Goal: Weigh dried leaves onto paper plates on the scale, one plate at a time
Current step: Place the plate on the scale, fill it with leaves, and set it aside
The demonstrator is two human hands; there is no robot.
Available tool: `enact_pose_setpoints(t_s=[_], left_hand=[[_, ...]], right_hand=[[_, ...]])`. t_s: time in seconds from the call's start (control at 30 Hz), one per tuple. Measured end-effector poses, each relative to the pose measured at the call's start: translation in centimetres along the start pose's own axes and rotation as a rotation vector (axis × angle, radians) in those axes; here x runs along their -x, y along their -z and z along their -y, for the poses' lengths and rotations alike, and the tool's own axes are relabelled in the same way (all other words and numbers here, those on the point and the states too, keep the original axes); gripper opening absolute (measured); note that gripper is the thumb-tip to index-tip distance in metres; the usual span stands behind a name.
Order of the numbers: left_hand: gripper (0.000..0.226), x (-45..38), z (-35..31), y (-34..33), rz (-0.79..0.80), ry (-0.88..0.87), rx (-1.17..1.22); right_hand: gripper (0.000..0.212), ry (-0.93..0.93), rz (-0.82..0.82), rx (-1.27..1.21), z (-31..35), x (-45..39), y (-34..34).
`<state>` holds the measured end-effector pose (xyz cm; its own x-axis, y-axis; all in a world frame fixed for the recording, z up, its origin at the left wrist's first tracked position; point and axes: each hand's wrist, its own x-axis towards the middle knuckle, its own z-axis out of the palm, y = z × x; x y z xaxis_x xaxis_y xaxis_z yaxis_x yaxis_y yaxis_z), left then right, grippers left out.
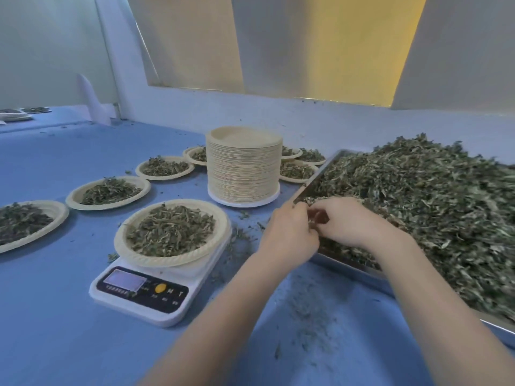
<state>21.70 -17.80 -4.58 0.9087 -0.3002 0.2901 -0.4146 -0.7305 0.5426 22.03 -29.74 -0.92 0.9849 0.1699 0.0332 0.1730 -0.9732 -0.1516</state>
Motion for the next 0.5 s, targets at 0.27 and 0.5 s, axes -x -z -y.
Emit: enact_pose_setpoints(t_s=[0.27,0.5], left_hand=[[0.025,0.3,0.7,0.4,-0.051,0.040,0.039],[0.025,2.1,4.4,7.2,-0.260,0.023,0.008]], right_hand=[[0.008,0.023,-0.037,-0.013,0.9,-0.9,-0.7],[0.022,0.249,-0.247,-0.367,7.1,-1.3,-0.9]])
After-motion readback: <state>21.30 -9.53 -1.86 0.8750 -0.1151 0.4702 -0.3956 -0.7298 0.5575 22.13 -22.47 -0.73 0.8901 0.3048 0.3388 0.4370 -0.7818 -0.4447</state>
